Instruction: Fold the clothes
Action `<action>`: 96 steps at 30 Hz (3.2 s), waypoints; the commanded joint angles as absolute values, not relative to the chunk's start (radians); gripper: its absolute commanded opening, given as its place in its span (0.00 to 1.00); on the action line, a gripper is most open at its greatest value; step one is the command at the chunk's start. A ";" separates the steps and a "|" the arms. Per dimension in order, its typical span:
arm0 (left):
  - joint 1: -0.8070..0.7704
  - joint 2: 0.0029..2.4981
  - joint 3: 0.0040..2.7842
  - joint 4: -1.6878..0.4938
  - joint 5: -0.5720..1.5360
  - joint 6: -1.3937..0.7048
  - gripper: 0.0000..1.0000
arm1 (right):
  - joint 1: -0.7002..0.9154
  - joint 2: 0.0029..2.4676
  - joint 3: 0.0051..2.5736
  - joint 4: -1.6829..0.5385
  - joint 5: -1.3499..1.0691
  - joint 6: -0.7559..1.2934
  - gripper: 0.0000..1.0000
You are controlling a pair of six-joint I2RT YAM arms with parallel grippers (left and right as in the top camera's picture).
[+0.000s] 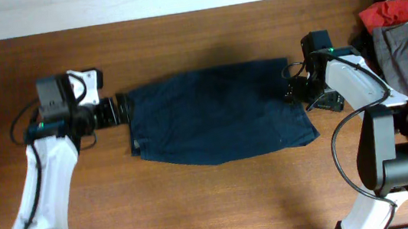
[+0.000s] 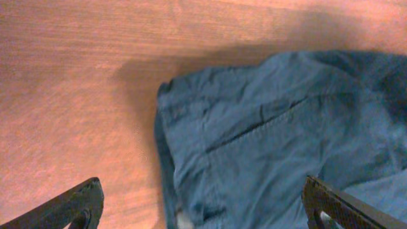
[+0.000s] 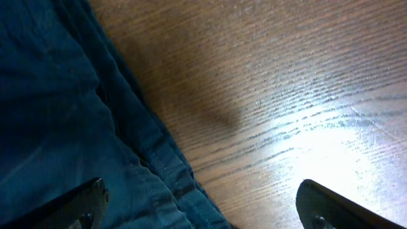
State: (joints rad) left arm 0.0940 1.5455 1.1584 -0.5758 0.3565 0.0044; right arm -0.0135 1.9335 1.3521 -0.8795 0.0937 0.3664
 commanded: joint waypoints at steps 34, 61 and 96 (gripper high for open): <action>-0.096 1.978 1.199 -0.500 0.104 -0.265 0.99 | -0.021 1.910 1.364 -0.932 0.168 0.371 0.99; -0.096 2.007 1.199 -0.486 0.135 -0.265 0.39 | -0.061 2.007 1.307 -0.739 -0.158 0.107 0.99; -0.096 2.007 1.199 -0.475 0.136 -0.265 0.43 | -0.043 2.000 1.266 -0.656 -0.029 0.264 0.04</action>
